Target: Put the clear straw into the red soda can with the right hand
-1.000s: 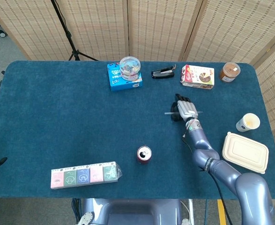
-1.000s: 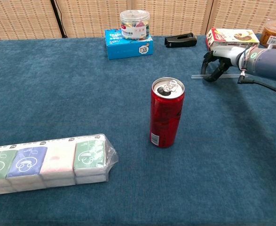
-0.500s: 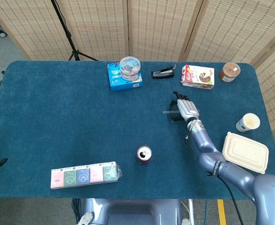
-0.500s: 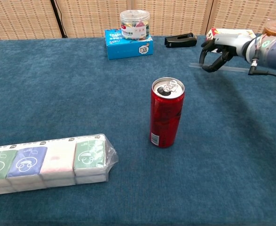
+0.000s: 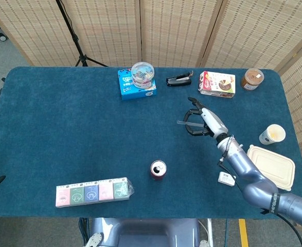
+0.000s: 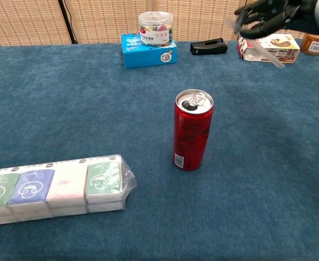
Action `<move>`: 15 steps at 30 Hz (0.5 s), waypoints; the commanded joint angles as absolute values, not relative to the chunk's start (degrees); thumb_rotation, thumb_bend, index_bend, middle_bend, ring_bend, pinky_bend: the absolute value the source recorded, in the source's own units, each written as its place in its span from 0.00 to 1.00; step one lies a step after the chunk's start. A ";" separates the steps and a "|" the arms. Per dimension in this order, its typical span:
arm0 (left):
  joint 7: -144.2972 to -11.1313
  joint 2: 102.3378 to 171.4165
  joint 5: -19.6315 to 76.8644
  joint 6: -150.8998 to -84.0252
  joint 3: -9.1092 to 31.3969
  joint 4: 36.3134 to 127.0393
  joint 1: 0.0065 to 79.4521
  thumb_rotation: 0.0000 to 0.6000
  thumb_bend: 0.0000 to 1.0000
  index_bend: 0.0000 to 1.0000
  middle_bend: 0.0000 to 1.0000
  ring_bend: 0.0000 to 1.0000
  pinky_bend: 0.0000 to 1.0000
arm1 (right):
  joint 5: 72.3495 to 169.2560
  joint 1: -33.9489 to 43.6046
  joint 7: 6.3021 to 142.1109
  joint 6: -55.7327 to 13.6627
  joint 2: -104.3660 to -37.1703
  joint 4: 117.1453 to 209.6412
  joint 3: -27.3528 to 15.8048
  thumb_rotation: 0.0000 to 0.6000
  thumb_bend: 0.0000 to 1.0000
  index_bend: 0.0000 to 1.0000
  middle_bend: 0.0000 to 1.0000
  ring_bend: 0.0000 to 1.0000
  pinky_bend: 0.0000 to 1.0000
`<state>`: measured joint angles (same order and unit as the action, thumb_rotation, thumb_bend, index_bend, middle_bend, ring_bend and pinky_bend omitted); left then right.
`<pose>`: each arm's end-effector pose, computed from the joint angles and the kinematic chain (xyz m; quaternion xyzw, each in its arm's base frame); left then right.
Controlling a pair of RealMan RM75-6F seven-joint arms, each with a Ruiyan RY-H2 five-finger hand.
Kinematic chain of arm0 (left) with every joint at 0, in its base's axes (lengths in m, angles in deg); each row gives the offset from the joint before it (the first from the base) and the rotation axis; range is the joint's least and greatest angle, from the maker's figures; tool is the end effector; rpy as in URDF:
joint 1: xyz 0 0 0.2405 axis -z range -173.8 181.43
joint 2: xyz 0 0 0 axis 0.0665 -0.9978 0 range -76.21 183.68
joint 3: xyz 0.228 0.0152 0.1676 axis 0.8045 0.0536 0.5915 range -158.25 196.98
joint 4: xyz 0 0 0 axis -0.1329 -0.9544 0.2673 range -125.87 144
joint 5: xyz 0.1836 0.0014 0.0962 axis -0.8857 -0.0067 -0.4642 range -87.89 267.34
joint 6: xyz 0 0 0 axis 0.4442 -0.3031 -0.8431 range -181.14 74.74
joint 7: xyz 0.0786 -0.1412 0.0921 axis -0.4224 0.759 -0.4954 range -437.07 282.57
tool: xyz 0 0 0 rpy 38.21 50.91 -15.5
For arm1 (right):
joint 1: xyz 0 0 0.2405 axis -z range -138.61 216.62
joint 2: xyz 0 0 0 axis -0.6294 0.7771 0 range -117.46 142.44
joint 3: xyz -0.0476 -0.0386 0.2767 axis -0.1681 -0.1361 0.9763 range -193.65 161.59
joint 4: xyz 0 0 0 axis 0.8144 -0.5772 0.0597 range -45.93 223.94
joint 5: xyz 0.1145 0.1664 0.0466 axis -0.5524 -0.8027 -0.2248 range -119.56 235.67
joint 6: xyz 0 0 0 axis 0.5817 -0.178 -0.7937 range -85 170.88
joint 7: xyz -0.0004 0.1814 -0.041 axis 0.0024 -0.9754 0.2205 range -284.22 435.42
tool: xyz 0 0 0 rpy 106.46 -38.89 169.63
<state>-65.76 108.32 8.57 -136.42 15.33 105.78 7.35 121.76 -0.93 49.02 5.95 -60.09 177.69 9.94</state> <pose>-0.3453 0.2200 0.2283 -0.5391 -0.4430 -0.4036 0.5918 -0.1551 -0.4500 0.0803 0.5488 -0.6192 0.4955 0.2645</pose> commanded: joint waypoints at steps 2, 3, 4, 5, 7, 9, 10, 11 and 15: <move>-64.38 107.94 7.90 -136.87 15.40 105.52 7.14 1.00 0.00 0.00 0.00 0.00 0.00 | 126.47 3.97 35.87 6.36 -51.53 187.88 13.63 1.00 0.53 0.54 0.00 0.00 0.00; -64.09 107.86 7.83 -136.94 15.40 105.51 7.11 1.00 0.00 0.00 0.00 0.00 0.00 | 126.72 4.27 34.54 6.45 -50.96 188.58 13.90 1.00 0.53 0.54 0.00 0.00 0.00; -63.67 107.72 7.69 -137.04 15.44 105.46 7.03 1.00 0.00 0.00 0.00 0.00 0.00 | 127.45 4.68 32.53 6.65 -50.03 189.39 14.15 1.00 0.53 0.54 0.00 0.00 0.00; -63.35 107.61 7.57 -137.18 15.50 105.41 6.92 1.00 0.00 0.00 0.00 0.00 0.00 | 127.99 5.00 31.08 6.65 -49.42 189.94 14.33 1.00 0.53 0.54 0.00 0.00 0.00; -62.65 107.45 7.32 -137.54 15.60 105.22 6.67 1.00 0.00 0.00 0.00 0.00 0.00 | 129.18 5.62 28.68 6.28 -48.43 190.78 14.51 1.00 0.53 0.54 0.00 0.00 0.00; -62.03 107.35 7.26 -137.65 15.71 104.89 6.48 1.00 0.00 0.00 0.00 0.00 0.00 | 130.53 6.12 26.56 5.81 -47.55 191.22 14.37 1.00 0.53 0.54 0.00 0.00 0.00; -61.83 107.33 7.22 -137.68 15.75 104.75 6.42 1.00 0.00 0.00 0.00 0.00 0.00 | 131.00 6.31 25.69 5.65 -47.25 191.33 14.22 1.00 0.54 0.54 0.00 0.00 0.00; -61.68 107.32 7.18 -137.70 15.79 104.63 6.38 1.00 0.00 0.00 0.00 0.00 0.00 | 131.44 6.40 24.84 5.55 -46.98 191.39 14.09 1.00 0.54 0.54 0.00 0.00 0.00; -60.96 107.26 7.06 -138.08 15.84 104.34 6.10 1.00 0.00 0.00 0.00 0.00 0.00 | 133.46 7.02 19.27 5.29 -45.57 192.32 13.80 1.00 0.54 0.54 0.00 0.00 0.00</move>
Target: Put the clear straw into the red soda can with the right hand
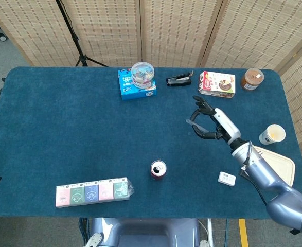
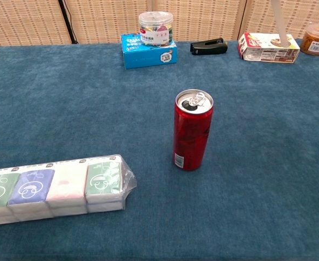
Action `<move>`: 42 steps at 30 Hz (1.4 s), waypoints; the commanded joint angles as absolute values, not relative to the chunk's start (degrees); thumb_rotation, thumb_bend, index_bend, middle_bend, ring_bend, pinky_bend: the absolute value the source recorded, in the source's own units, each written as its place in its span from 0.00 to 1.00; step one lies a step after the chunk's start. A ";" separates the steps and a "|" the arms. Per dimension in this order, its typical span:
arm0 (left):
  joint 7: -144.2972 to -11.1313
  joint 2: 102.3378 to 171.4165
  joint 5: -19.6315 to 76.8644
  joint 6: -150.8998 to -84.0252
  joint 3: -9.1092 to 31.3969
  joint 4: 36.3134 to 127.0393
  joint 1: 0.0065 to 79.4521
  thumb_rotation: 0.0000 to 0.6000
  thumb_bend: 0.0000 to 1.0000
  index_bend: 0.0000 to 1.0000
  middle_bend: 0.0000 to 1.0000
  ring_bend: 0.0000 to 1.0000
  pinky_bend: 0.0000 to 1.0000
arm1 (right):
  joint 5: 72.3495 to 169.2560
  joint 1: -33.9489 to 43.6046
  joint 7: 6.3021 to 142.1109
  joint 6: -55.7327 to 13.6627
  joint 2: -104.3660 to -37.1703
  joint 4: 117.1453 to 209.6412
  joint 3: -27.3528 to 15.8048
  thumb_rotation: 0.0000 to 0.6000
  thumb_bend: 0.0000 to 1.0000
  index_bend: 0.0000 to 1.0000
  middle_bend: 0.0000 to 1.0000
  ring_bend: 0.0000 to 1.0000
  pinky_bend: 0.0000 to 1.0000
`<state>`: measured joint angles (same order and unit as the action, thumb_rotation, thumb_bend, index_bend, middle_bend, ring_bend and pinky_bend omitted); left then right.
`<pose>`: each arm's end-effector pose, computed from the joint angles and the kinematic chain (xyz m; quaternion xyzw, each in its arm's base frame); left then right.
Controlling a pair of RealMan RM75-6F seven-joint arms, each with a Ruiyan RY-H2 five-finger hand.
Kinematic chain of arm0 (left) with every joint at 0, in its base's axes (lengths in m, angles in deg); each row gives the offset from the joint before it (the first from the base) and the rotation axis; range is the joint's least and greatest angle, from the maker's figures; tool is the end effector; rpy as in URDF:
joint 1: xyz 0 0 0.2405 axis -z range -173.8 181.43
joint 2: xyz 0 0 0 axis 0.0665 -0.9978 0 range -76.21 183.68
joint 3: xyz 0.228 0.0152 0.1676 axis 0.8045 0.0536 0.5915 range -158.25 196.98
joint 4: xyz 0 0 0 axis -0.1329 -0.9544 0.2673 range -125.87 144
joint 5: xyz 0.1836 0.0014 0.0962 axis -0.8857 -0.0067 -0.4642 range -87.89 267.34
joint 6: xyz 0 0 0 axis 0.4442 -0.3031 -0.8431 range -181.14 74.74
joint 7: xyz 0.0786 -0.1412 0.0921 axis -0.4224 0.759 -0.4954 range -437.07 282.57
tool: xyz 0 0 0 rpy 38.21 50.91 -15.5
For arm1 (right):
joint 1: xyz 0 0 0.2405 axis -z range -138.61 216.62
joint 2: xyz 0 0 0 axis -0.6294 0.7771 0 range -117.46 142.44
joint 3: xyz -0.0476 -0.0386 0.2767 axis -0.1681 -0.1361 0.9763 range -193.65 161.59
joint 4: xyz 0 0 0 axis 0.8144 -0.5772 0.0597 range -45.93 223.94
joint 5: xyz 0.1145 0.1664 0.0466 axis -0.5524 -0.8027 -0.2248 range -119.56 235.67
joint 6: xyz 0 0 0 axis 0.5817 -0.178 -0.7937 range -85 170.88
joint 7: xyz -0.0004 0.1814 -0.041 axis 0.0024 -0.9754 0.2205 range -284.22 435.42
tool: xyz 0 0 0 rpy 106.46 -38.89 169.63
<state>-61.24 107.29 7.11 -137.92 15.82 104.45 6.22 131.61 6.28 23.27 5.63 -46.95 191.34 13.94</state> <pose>-0.3486 0.2121 0.2385 -0.5311 -0.4469 -0.4185 0.5857 -0.1347 -0.4080 0.1444 0.4724 -0.6752 0.5468 0.1482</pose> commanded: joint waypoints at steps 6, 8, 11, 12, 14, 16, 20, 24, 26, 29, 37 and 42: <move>-59.59 106.30 7.03 -138.02 15.46 105.24 6.31 1.00 0.00 0.00 0.00 0.00 0.00 | 138.21 7.52 6.99 4.93 -43.18 194.04 13.86 1.00 0.54 0.54 0.00 0.00 0.00; -59.73 105.80 6.93 -138.25 15.32 105.80 6.31 1.00 0.00 0.00 0.00 0.00 0.00 | 140.41 7.50 3.17 4.59 -42.40 194.51 13.65 1.00 0.55 0.54 0.00 0.00 0.00; -59.82 104.76 7.13 -138.35 15.31 107.41 6.13 1.00 0.00 0.00 0.00 0.00 0.00 | 144.94 7.28 -4.19 3.20 -41.24 195.52 12.72 1.00 0.55 0.54 0.00 0.00 0.00; -59.90 104.36 7.36 -138.19 15.36 108.02 6.06 1.00 0.00 0.00 0.00 0.00 0.00 | 147.07 6.97 -6.84 2.56 -40.76 195.57 11.98 1.00 0.55 0.54 0.00 0.00 0.00; -60.13 104.13 7.75 -138.09 15.38 108.61 5.96 1.00 0.00 0.00 0.00 0.00 0.00 | 150.15 6.30 -9.73 1.54 -40.24 195.73 10.52 1.00 0.55 0.54 0.00 0.00 0.00; -60.41 104.21 8.15 -137.99 15.42 108.94 5.85 1.00 0.00 0.00 0.00 0.00 0.00 | 152.87 5.51 -12.45 0.09 -39.77 196.00 8.84 1.00 0.56 0.54 0.00 0.00 0.00; -60.65 104.25 7.95 -137.66 15.69 108.97 5.87 1.00 0.00 0.00 0.00 0.00 0.00 | 155.58 3.53 -15.26 -2.01 -38.96 196.65 6.18 1.00 0.55 0.54 0.00 0.00 0.00; -59.89 104.22 7.20 -137.98 15.80 108.49 5.79 1.00 0.00 0.00 0.00 0.00 0.00 | 155.15 1.71 -15.56 -2.73 -38.67 197.68 4.57 1.00 0.56 0.54 0.00 0.00 0.00; -59.46 104.21 7.12 -138.28 15.69 108.14 5.72 1.00 0.00 0.00 0.00 0.00 0.00 | 154.80 0.78 -15.17 -2.63 -38.81 198.26 3.84 1.00 0.56 0.54 0.00 0.00 0.00; -58.67 104.30 6.91 -138.74 15.61 107.63 5.56 1.00 0.00 0.00 0.00 0.00 0.00 | 153.94 -0.85 -13.87 -2.11 -39.73 199.41 2.64 1.00 0.56 0.54 0.00 0.00 0.00; -57.18 104.08 6.69 -138.77 15.58 106.92 5.54 1.00 0.00 0.00 0.00 0.00 0.00 | 151.59 -3.38 -11.48 -1.26 -40.95 201.56 1.19 1.00 0.56 0.54 0.00 0.00 0.00; -57.60 104.15 7.41 -139.04 15.17 106.86 5.50 1.00 0.00 0.00 0.00 0.00 0.00 | 148.89 -5.08 -9.58 -0.67 -42.22 202.66 0.37 1.00 0.56 0.54 0.00 0.00 0.00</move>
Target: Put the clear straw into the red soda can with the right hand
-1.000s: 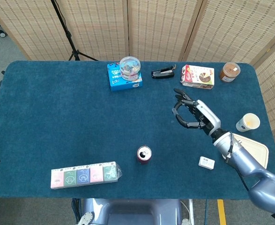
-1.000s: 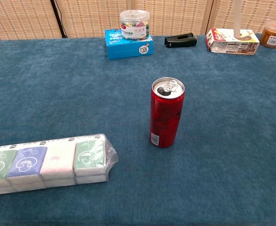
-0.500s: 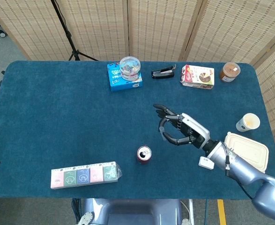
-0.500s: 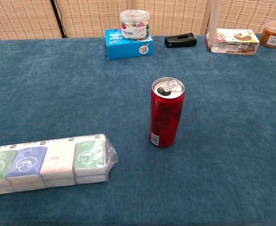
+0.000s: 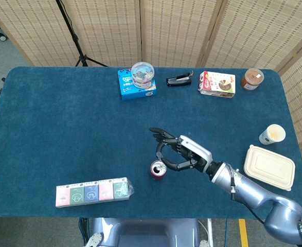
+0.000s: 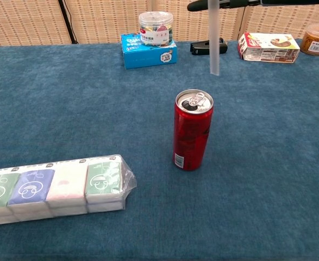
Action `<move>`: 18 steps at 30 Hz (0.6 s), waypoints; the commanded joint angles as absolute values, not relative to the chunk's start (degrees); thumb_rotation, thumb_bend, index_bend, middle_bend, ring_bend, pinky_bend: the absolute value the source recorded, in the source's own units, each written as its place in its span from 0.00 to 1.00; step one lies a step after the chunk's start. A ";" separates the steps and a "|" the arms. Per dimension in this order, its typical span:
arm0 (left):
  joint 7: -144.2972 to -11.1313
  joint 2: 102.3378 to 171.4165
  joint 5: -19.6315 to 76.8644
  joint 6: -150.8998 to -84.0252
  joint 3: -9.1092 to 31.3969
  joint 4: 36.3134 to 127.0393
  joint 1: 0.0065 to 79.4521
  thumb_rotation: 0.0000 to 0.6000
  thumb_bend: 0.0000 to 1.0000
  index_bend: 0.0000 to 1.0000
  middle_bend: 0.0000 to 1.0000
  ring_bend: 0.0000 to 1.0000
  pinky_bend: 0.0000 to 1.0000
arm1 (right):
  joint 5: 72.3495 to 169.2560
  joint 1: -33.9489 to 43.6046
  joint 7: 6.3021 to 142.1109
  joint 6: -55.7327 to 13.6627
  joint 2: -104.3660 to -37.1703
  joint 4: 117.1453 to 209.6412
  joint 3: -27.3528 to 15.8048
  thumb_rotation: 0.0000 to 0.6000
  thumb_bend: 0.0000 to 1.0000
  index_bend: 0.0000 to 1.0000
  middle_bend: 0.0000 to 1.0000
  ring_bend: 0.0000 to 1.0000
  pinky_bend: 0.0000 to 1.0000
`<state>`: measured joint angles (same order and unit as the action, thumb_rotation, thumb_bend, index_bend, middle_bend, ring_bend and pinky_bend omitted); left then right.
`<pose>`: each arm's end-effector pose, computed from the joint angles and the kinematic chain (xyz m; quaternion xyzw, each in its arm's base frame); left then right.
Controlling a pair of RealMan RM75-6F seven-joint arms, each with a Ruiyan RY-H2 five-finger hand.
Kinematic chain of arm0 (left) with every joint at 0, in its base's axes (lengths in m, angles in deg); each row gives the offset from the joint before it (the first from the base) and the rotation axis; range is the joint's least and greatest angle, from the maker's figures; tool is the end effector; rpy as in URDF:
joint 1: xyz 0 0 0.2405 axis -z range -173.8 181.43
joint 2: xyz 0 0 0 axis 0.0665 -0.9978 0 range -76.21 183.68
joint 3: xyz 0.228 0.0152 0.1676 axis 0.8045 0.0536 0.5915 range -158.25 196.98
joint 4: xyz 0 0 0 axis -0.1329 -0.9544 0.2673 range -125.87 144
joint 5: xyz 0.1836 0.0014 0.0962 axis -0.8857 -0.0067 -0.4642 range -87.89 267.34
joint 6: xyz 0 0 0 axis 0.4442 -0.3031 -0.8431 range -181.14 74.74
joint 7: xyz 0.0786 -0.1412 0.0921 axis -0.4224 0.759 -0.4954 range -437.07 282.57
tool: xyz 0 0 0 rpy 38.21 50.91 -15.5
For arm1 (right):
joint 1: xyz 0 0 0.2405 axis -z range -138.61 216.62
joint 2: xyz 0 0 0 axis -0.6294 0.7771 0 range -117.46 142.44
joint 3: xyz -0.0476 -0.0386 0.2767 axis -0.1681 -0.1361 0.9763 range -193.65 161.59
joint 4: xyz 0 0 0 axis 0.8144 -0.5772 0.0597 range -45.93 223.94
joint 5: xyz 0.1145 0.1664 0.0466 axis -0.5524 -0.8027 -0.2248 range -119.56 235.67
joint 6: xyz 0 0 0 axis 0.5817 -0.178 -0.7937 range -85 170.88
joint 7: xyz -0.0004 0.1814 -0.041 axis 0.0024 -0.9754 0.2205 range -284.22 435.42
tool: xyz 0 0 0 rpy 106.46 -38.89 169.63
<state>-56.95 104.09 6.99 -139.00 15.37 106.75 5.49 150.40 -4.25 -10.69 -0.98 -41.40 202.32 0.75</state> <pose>-0.3406 0.2091 0.2567 -0.5133 -0.4556 -0.4419 0.5776 -0.0502 -0.3401 0.1143 -0.4614 0.7412 -0.4777 0.0973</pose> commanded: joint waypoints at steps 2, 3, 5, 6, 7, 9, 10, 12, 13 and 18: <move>-58.04 104.21 7.76 -138.94 14.99 107.19 5.61 1.00 0.00 0.00 0.00 0.00 0.00 | 147.43 -5.55 -8.78 -0.58 -42.89 202.83 0.33 1.00 0.56 0.54 0.00 0.00 0.00; -58.14 104.20 7.85 -138.88 14.96 107.30 5.64 1.00 0.00 0.00 0.00 0.00 0.00 | 147.00 -5.67 -8.51 -0.56 -43.05 202.90 0.32 1.00 0.56 0.54 0.00 0.00 0.00; -58.36 104.14 8.09 -138.57 14.88 107.56 5.79 1.00 0.00 0.00 0.00 0.00 0.00 | 145.76 -5.92 -8.06 -0.65 -43.51 203.19 0.41 1.00 0.56 0.54 0.00 0.00 0.00; -58.48 104.09 8.29 -138.30 14.84 107.65 5.90 1.00 0.00 0.00 0.00 0.00 0.00 | 145.06 -6.04 -7.73 -0.77 -43.80 203.35 0.49 1.00 0.56 0.54 0.00 0.00 0.00; -58.52 104.02 8.42 -138.13 14.81 107.71 5.97 1.00 0.00 0.00 0.00 0.00 0.00 | 144.63 -6.09 -7.48 -0.87 -43.98 203.46 0.53 1.00 0.56 0.54 0.00 0.00 0.00; -58.51 103.69 9.13 -137.09 14.63 108.00 6.39 1.00 0.00 0.00 0.00 0.00 0.00 | 143.34 -6.10 -6.53 -1.33 -44.59 204.08 0.55 1.00 0.56 0.54 0.00 0.00 0.00; -58.40 103.54 9.20 -136.86 14.60 108.07 6.49 1.00 0.00 0.00 0.00 0.00 0.00 | 143.01 -6.07 -6.27 -1.41 -44.67 204.26 0.51 1.00 0.56 0.54 0.00 0.00 0.00; -57.57 103.02 9.31 -136.27 14.53 108.29 6.72 1.00 0.00 0.00 0.00 0.00 0.00 | 142.13 -5.98 -5.44 -1.53 -44.83 204.71 0.37 1.00 0.56 0.54 0.00 0.00 0.00; -57.18 102.76 9.46 -136.20 14.34 108.36 6.80 1.00 0.00 0.00 0.00 0.00 0.00 | 141.61 -5.91 -5.01 -1.52 -44.90 205.01 0.26 1.00 0.56 0.54 0.00 0.00 0.00; -55.51 102.14 9.11 -136.23 14.17 108.18 6.86 1.00 0.00 0.00 0.00 0.00 0.00 | 138.90 -5.94 -1.96 -1.28 -45.32 206.24 0.16 1.00 0.56 0.54 0.00 0.00 0.00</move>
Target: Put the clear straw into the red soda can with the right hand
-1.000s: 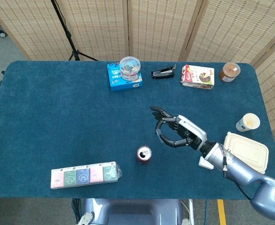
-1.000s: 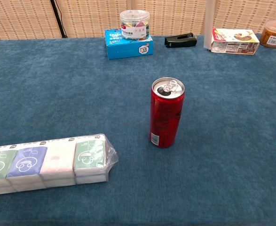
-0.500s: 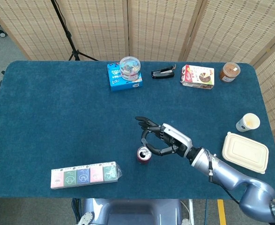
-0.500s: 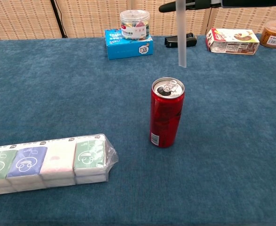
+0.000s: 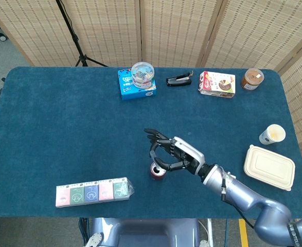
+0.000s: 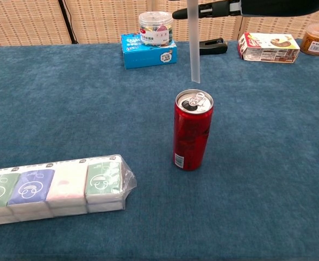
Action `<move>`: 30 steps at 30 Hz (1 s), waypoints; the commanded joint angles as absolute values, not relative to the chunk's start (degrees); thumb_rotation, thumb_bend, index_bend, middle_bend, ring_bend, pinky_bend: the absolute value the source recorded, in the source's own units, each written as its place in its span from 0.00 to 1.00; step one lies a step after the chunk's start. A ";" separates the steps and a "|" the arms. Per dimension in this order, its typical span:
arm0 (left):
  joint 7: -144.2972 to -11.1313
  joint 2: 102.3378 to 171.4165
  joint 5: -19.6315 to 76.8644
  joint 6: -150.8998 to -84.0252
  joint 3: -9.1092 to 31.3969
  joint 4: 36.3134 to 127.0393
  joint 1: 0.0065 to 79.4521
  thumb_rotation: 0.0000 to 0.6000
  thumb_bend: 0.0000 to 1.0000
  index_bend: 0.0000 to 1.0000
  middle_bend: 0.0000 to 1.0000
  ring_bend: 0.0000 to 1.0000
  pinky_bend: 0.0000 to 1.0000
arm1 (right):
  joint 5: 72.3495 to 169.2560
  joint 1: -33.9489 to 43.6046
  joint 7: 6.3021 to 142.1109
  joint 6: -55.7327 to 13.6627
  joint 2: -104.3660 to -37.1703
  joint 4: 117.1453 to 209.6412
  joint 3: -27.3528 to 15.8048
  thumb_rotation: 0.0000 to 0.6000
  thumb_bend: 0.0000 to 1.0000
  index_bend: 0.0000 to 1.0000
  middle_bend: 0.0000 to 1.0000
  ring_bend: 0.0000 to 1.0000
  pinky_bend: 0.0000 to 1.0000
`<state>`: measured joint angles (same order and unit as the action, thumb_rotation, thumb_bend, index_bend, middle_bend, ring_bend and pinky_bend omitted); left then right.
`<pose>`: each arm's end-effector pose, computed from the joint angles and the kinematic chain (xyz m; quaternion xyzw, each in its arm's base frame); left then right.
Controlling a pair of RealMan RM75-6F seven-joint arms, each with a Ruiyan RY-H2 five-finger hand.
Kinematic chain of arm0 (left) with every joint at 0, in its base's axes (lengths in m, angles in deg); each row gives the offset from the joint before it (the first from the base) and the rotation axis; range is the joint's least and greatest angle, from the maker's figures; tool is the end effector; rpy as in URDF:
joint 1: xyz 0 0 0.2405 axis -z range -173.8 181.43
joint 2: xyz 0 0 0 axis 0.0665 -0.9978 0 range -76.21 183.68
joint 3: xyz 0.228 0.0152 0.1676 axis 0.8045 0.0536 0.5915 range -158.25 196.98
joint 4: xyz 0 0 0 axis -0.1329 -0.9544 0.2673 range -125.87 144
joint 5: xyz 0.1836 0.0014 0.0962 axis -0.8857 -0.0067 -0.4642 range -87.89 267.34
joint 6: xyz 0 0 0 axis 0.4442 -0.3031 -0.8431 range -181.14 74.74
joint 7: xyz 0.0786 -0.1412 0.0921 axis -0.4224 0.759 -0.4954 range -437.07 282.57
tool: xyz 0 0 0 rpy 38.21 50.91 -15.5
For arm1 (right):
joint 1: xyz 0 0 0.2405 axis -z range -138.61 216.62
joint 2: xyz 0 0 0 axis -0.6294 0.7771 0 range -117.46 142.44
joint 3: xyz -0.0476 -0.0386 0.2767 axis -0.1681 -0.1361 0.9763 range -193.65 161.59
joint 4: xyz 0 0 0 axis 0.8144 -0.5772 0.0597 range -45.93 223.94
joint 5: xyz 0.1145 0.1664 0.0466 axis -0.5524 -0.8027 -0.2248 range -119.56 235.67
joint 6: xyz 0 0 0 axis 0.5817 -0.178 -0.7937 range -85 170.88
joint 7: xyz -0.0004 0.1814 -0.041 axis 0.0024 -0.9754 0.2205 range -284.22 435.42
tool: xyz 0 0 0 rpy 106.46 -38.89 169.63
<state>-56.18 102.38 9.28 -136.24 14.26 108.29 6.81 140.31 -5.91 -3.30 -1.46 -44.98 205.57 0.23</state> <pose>-0.3386 0.2200 0.2623 -0.5058 -0.4677 -0.4397 0.5763 -0.0390 -0.3371 0.0973 -0.4251 0.7592 -0.4814 0.1058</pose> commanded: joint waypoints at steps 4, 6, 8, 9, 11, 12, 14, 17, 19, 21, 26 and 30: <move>-54.58 101.91 9.15 -136.17 14.02 108.01 6.92 1.00 0.00 0.00 0.00 0.00 0.00 | 136.85 -6.11 -0.38 -0.84 -45.82 206.63 0.29 1.00 0.56 0.54 0.00 0.00 0.00; -54.10 101.81 9.12 -136.08 13.98 107.85 6.97 1.00 0.00 0.00 0.00 0.00 0.00 | 135.68 -6.20 0.69 -0.80 -46.21 206.76 0.47 1.00 0.56 0.54 0.00 0.00 0.00; -53.14 101.63 9.17 -135.89 13.88 107.54 7.05 1.00 0.00 0.00 0.00 0.00 0.00 | 133.83 -6.27 2.16 -0.95 -47.02 206.74 0.78 1.00 0.57 0.54 0.00 0.00 0.00; -52.78 101.57 9.21 -135.82 13.83 107.39 7.08 1.00 0.00 0.00 0.00 0.00 0.00 | 133.20 -6.26 2.79 -1.03 -47.28 206.83 0.90 1.00 0.57 0.54 0.00 0.00 0.00; -51.99 101.44 9.33 -135.70 13.67 107.25 7.17 1.00 0.00 0.00 0.00 0.00 0.00 | 132.03 -6.19 4.02 -0.99 -47.69 207.15 1.07 1.00 0.57 0.54 0.00 0.00 0.00; -51.74 101.39 9.36 -135.58 13.61 107.20 7.25 1.00 0.00 0.00 0.00 0.00 0.00 | 131.66 -6.18 4.42 -0.88 -47.84 207.31 1.14 1.00 0.57 0.54 0.00 0.00 0.00; -51.20 101.19 9.31 -135.18 13.58 107.15 7.47 1.00 0.00 0.00 0.00 0.00 0.00 | 130.99 -6.11 5.43 -0.63 -48.19 207.52 1.22 1.00 0.57 0.54 0.00 0.00 0.00; -50.85 101.04 9.22 -134.95 13.60 107.05 7.58 1.00 0.00 0.00 0.00 0.00 0.00 | 130.37 -5.92 6.50 -0.50 -48.57 207.76 1.42 1.00 0.57 0.54 0.00 0.00 0.00; -50.62 101.01 9.14 -135.01 13.63 106.97 7.54 1.00 0.00 0.00 0.00 0.00 0.00 | 130.02 -5.66 6.80 -0.47 -48.82 207.97 1.67 1.00 0.57 0.54 0.00 0.00 0.00; -50.50 101.00 9.25 -135.04 13.60 106.93 7.52 1.00 0.00 0.00 0.00 0.00 0.00 | 130.02 -5.35 6.97 -0.51 -48.88 208.22 1.90 1.00 0.57 0.54 0.00 0.00 0.00; -50.69 101.00 9.40 -134.98 13.60 107.08 7.55 1.00 0.00 0.00 0.00 0.00 0.00 | 130.65 -4.68 7.19 -0.14 -48.78 209.06 2.49 1.00 0.57 0.54 0.00 0.00 0.00; -50.86 101.05 9.23 -135.17 13.67 107.18 7.48 1.00 0.00 0.00 0.00 0.00 0.00 | 130.55 -4.45 7.40 0.42 -49.20 209.03 2.64 1.00 0.57 0.54 0.00 0.00 0.00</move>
<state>-50.85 101.05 9.23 -135.17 13.67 107.18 7.49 130.57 -4.49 7.32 0.30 -49.09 209.07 2.62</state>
